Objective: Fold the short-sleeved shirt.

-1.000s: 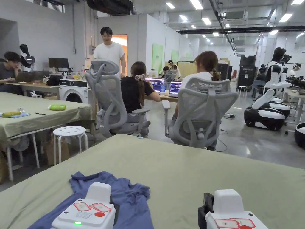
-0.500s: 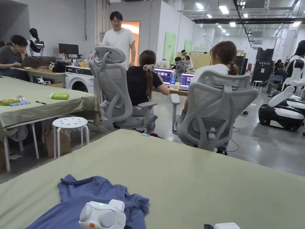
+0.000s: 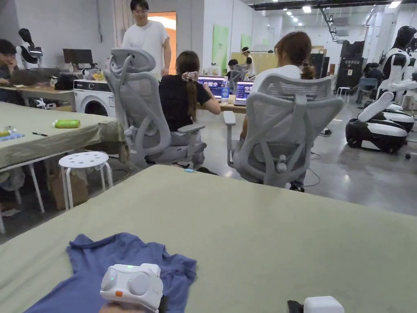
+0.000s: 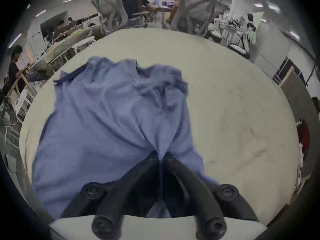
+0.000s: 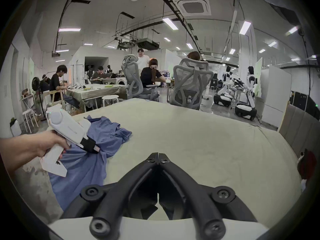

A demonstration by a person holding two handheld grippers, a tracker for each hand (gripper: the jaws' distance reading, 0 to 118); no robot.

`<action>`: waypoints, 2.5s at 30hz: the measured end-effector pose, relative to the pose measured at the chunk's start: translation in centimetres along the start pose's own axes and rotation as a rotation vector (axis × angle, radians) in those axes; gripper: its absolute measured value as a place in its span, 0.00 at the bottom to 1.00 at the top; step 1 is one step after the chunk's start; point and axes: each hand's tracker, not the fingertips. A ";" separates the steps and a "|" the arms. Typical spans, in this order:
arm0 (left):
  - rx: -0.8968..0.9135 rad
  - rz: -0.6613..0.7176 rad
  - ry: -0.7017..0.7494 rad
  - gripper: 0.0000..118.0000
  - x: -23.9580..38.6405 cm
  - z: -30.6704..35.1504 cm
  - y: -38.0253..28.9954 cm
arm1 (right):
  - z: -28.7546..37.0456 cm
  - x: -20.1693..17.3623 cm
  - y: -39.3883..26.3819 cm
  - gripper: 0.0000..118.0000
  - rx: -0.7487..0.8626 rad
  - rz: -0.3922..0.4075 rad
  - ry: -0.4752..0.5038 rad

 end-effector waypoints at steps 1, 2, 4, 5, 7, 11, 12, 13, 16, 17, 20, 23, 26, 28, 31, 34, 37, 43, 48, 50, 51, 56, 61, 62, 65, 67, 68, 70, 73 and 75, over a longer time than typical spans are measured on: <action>0.048 -0.032 0.017 0.00 1.0 1.6 0.5 | 0.6 0.4 0.1 0.00 0.004 0.003 -0.005; 0.082 -0.070 0.015 0.00 2.1 3.2 1.0 | 1.3 1.0 0.3 0.00 0.011 0.009 -0.019; 0.124 -0.123 0.007 0.00 4.5 5.8 1.7 | 2.8 2.3 0.6 0.00 0.031 -0.004 -0.041; 0.153 -0.137 -0.024 0.00 5.8 7.2 2.1 | 3.7 3.2 0.7 0.00 0.036 -0.017 -0.058; 0.221 -0.145 -0.108 0.00 9.1 10.2 2.6 | 5.5 5.0 0.7 0.00 0.055 -0.043 -0.112; 0.306 -0.256 -0.250 0.00 18.0 14.6 3.6 | 9.6 9.3 0.4 0.00 0.077 -0.079 -0.209; 0.327 -0.274 -0.295 0.00 20.4 15.6 3.7 | 10.6 10.3 0.3 0.00 0.079 -0.088 -0.230; 0.340 -0.295 -0.341 0.00 23.0 16.5 3.6 | 11.6 11.4 0.1 0.00 0.083 -0.096 -0.252; 0.349 -0.363 -0.499 0.00 30.9 18.4 2.5 | 14.5 14.7 -0.8 0.00 0.089 -0.119 -0.327; 0.347 -0.379 -0.550 0.00 33.6 18.8 2.0 | 15.5 15.9 -1.2 0.00 0.087 -0.126 -0.352; 0.287 -0.472 -0.610 0.00 41.0 17.3 -0.1 | 17.8 19.0 -2.6 0.00 0.076 -0.142 -0.419; 0.161 -0.545 -0.593 0.00 47.1 12.0 -3.4 | 19.6 21.9 -4.4 0.00 0.051 -0.155 -0.473; 0.022 -0.562 -0.510 0.00 51.2 4.4 -7.3 | 20.6 24.4 -6.4 0.00 0.017 -0.174 -0.522; -0.065 -0.542 -0.448 0.00 52.6 0.5 -9.5 | 20.7 25.8 -7.5 0.00 -0.002 -0.179 -0.543; -0.078 -0.555 -0.371 0.00 52.8 -2.2 -11.4 | 20.9 27.1 -8.7 0.00 -0.030 -0.177 -0.553; -0.017 -0.510 -0.418 0.03 51.5 -1.4 -10.1 | 20.6 27.6 -9.1 0.00 -0.037 -0.186 -0.542; 0.102 -0.538 -0.429 0.64 49.6 1.7 -8.7 | 19.7 27.4 -8.8 0.00 -0.036 -0.199 -0.516; 0.505 -0.399 -0.427 0.71 39.9 13.3 -8.0 | 16.8 25.2 -7.1 0.00 -0.022 -0.150 -0.463; 0.703 -0.340 -0.265 0.42 31.3 18.4 -10.5 | 15.1 22.5 -6.0 0.00 -0.005 -0.142 -0.423; 0.716 -0.321 -0.173 0.00 29.6 18.6 -11.8 | 14.6 21.5 -5.9 0.00 0.002 -0.153 -0.399; 0.726 -0.313 -0.143 0.00 28.8 18.7 -12.4 | 14.4 21.1 -5.8 0.00 0.002 -0.155 -0.392; 0.548 -0.370 -0.229 0.00 25.8 17.8 -9.2 | 13.6 20.1 -5.7 0.00 -0.015 -0.146 -0.363; 0.191 -0.187 -0.124 0.00 19.4 9.6 0.3 | 13.5 20.1 -5.8 0.00 -0.032 -0.118 -0.355; 0.107 -0.148 -0.094 0.00 18.1 7.5 1.7 | 13.3 20.2 -5.9 0.00 -0.037 -0.118 -0.357; -0.061 -0.060 -0.058 0.00 15.2 2.0 3.6 | 12.6 20.8 -6.3 0.00 -0.050 -0.121 -0.360; -0.145 -0.024 -0.054 0.00 14.4 -0.7 3.9 | 12.0 21.2 -6.7 0.00 -0.063 -0.120 -0.363; -0.164 -0.002 -0.075 0.00 14.2 -2.0 3.9 | 11.6 21.4 -6.9 0.00 -0.072 -0.121 -0.364; -0.176 0.010 -0.068 0.46 13.9 -3.8 4.0 | 10.9 21.8 -7.4 0.00 -0.091 -0.119 -0.365; -0.123 -0.069 0.045 0.95 14.2 -5.8 3.9 | 10.0 22.5 -8.1 0.00 -0.117 -0.116 -0.369; -0.113 -0.035 0.074 0.74 13.9 -6.7 4.0 | 9.6 22.9 -8.6 0.00 -0.128 -0.120 -0.374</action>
